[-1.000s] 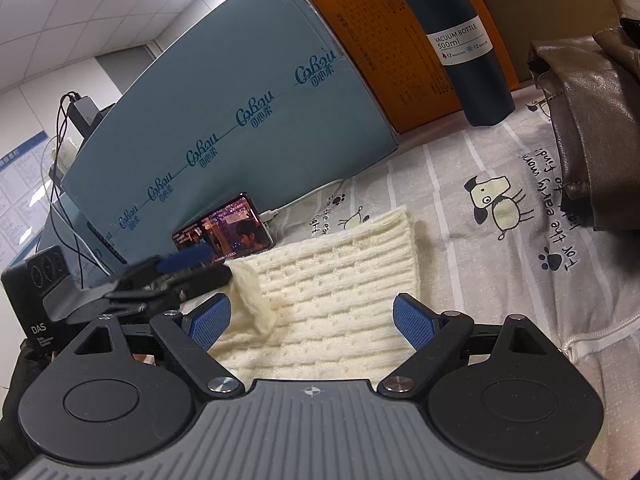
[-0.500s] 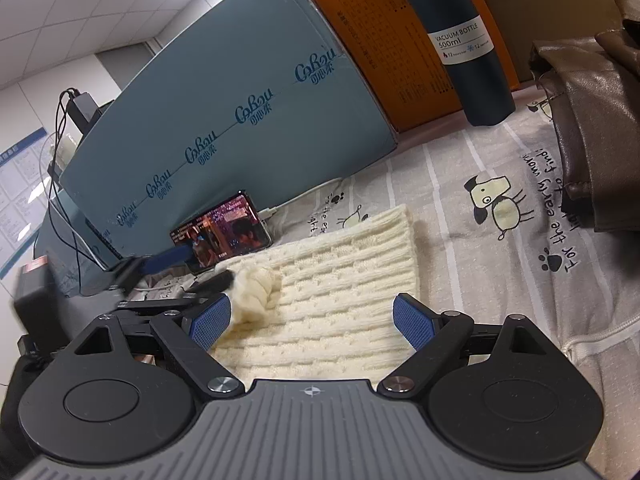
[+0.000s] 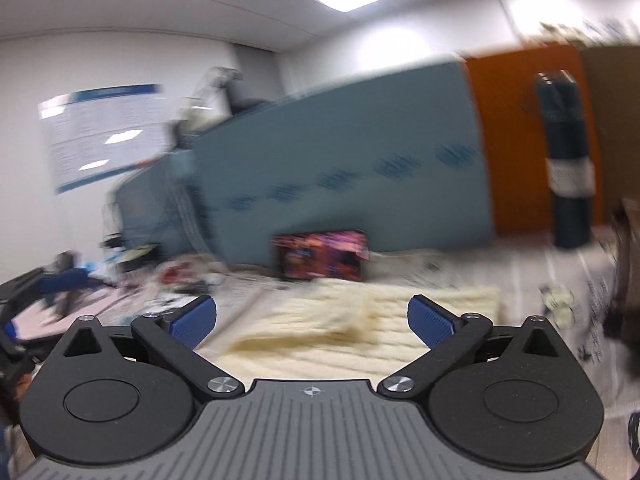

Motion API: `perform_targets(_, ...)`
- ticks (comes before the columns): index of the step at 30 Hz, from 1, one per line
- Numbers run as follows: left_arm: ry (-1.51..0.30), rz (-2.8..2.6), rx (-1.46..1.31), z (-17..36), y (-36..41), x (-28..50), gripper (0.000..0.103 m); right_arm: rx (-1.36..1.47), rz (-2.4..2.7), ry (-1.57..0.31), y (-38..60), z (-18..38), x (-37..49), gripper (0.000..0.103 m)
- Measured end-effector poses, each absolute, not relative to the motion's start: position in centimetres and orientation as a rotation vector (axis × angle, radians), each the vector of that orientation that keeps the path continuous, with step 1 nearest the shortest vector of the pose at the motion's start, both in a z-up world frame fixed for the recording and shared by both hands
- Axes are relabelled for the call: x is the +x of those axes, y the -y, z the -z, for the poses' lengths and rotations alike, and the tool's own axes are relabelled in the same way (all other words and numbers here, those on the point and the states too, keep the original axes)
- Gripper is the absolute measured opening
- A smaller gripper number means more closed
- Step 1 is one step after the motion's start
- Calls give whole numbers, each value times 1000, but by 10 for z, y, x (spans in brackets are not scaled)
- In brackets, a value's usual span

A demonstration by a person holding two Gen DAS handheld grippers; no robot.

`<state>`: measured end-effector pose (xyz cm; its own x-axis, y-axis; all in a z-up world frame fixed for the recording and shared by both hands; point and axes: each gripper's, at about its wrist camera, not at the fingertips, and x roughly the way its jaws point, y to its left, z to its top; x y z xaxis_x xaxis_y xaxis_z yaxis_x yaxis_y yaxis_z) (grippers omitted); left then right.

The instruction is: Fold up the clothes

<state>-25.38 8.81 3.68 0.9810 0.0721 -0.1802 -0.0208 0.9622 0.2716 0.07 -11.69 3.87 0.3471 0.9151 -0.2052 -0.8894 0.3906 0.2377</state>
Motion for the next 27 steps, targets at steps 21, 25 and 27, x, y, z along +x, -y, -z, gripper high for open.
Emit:
perform_targets(21, -386, 88, 677, 26, -15, -248, 101, -542, -1192, -433, 190, 8, -100, 103)
perform_targets(25, -368, 72, 684, 26, -11, -249, 100, -566, -1163, -396, 187, 9, -97, 103)
perform_targets(27, -374, 99, 686, 26, -11, -251, 91, -575, -1171, -390, 186, 8, -95, 100)
